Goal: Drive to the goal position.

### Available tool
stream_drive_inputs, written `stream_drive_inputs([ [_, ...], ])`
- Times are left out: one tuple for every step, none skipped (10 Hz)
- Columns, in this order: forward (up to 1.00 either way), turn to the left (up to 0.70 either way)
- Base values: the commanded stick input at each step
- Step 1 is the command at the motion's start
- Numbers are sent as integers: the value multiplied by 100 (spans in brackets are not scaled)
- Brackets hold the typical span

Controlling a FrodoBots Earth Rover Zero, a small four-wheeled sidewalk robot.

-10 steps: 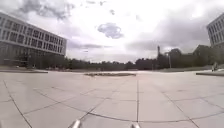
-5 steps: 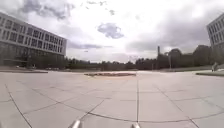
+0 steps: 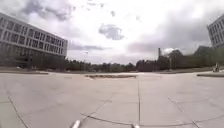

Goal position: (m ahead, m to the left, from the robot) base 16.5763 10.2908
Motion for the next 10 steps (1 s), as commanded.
stream_drive_inputs([
  [100, 40],
  [100, 40],
  [100, 40],
  [100, 40],
  [100, 36],
  [100, 0],
  [100, 0],
  [100, 0],
  [100, 0],
  [100, 0],
])
